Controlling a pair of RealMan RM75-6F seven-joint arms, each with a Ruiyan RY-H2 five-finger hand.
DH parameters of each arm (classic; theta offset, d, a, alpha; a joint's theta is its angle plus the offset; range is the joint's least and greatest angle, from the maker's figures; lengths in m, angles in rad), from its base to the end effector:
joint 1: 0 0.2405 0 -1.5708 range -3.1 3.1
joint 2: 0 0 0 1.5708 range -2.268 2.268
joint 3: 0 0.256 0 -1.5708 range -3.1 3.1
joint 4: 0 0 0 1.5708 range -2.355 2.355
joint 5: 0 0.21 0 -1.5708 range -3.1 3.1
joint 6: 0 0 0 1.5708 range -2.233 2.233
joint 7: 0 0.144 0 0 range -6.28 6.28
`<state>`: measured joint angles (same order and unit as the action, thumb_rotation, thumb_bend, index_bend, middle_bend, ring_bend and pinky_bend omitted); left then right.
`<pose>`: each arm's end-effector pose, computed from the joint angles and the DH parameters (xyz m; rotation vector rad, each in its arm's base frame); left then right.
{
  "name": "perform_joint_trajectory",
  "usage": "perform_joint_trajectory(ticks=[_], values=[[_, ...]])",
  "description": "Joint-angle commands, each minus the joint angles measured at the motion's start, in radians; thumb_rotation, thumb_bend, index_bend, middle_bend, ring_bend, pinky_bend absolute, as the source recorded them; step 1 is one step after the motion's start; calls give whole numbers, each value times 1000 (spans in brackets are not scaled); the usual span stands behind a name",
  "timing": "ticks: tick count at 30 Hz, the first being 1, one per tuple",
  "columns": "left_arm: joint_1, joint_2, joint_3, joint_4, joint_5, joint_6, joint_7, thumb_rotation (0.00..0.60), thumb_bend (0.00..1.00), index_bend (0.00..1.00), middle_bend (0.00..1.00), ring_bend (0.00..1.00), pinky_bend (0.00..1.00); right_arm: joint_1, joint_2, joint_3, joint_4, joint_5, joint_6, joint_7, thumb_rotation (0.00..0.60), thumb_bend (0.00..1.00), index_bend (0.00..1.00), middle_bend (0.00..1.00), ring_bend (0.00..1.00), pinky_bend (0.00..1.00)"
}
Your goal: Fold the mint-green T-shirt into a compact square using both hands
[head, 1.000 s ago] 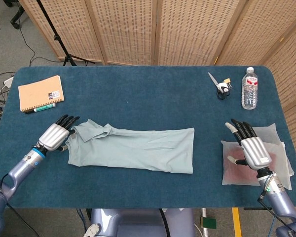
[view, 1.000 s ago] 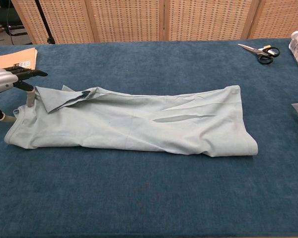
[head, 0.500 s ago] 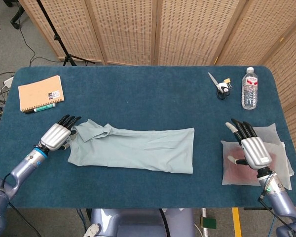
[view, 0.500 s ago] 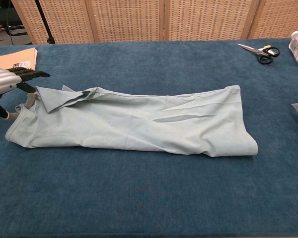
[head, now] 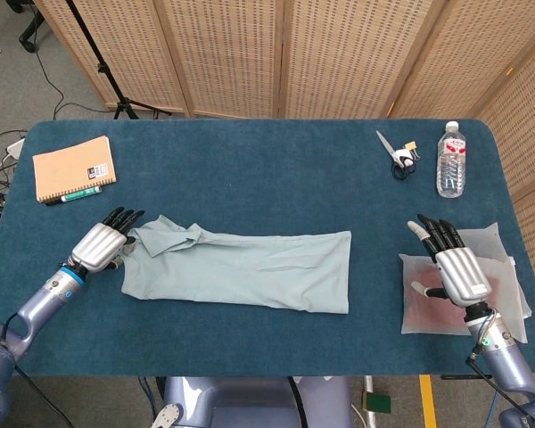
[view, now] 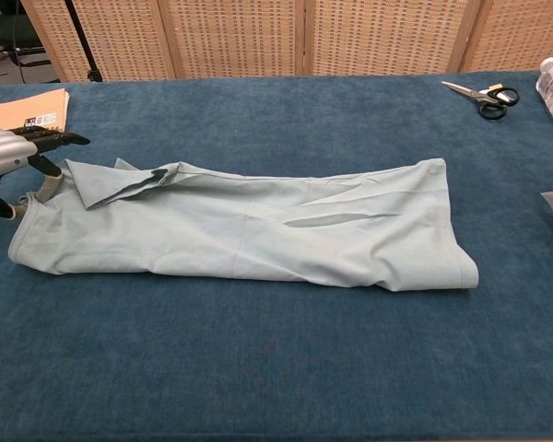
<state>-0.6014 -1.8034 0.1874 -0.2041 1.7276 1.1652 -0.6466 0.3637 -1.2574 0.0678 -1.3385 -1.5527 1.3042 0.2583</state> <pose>-0.3284 0.3642 0.0275 -2.0299 -0.6696 -0.7626 -0.2919 -0.2768 0.1183 1.6084 -0.9293 1.0898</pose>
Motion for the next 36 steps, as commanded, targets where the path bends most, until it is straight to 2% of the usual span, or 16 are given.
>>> perform_joint_trajectory(ticks=[1,5,18,23,28,36], values=[[0,3,0,0,-1,0,-3,600,637,739,0,0,0,0,0,0,0,0,0,0,600,0,0,0,0,0],[4,15,-5,2,-8,-1,-9,600,670,747,0,0,0,-1,1,-1,-2,-2,2,-1,600,0,0,0,0,0],[50,93,-29,27,-47,-36,-21,600,676,747,0,0,0,-2,6,-1,-10,-7,8,0,600,0,0,0,0,0],[78,127,-56,54,-85,-101,-33,600,678,747,0,0,0,-3,8,-1,-13,-8,11,0,600,0,0,0,0,0],[98,158,-112,101,-154,-251,-21,600,684,747,0,0,0,-2,8,-2,-18,-11,9,-5,600,0,0,0,0,0],[100,180,-160,102,-204,-352,-50,600,687,747,0,0,0,-1,9,-2,-19,-9,8,-4,600,0,0,0,0,0]])
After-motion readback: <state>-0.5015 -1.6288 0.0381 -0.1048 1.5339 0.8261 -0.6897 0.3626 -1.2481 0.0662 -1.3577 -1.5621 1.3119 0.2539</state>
